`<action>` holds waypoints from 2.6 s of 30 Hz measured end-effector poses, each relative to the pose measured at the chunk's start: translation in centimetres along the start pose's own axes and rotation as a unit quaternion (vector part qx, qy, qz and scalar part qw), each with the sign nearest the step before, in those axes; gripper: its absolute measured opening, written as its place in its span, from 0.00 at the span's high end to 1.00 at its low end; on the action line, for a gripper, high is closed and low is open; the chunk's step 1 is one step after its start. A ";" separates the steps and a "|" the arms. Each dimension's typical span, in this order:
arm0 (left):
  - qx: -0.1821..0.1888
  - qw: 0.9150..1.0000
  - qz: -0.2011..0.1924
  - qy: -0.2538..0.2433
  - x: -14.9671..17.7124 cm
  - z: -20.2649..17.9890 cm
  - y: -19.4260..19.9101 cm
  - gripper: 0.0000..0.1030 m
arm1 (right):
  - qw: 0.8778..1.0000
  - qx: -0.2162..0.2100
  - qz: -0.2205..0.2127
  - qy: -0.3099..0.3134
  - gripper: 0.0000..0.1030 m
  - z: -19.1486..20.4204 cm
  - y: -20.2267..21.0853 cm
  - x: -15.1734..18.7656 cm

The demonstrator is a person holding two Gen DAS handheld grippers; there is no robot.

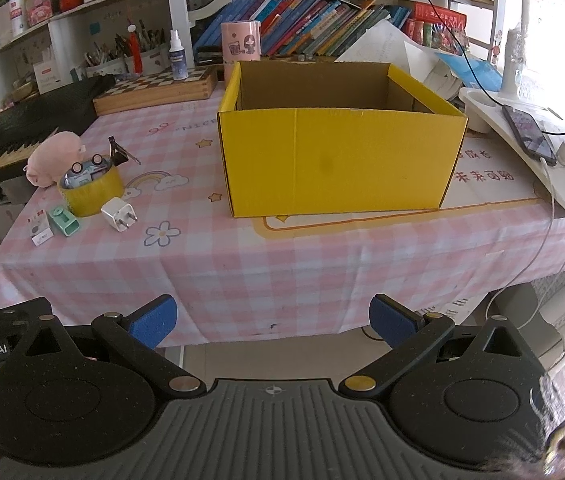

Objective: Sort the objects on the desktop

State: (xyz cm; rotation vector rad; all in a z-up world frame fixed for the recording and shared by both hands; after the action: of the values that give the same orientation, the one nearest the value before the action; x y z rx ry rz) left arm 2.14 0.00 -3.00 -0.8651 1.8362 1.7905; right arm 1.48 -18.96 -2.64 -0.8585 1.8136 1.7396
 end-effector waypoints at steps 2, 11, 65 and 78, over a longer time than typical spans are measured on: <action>0.000 1.000 0.003 -0.002 -0.1 -0.2 0.2 0.03 | 1.000 0.000 0.002 -0.001 0.00 -0.1 0.0 0.0; 0.008 1.000 0.015 -0.008 0.1 -0.4 0.1 0.03 | 1.000 0.002 0.007 0.008 0.00 0.2 -0.1 0.2; -0.006 1.000 -0.003 -0.007 -0.2 0.1 0.8 0.03 | 0.999 -0.026 -0.023 0.024 0.00 1.4 0.8 -0.2; 0.002 1.000 -0.006 -0.005 -0.3 0.3 0.8 0.03 | 0.999 -0.033 -0.034 0.013 0.00 1.3 1.2 -0.4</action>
State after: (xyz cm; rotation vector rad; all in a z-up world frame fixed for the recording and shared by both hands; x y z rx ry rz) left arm 1.74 0.30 -2.20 -0.8628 1.8244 1.7814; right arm 0.82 -17.62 -1.63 -0.9631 1.7316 1.7626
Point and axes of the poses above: each gripper's, at about its wrist camera, not at the fingertips, and y roughly against the way its jaws point, z to its left, x to its underside, the point moved 2 cm from there along -y, roughly the way its jaws point, and after that the axes turned 10 degrees about y, right-handed, at the moved point
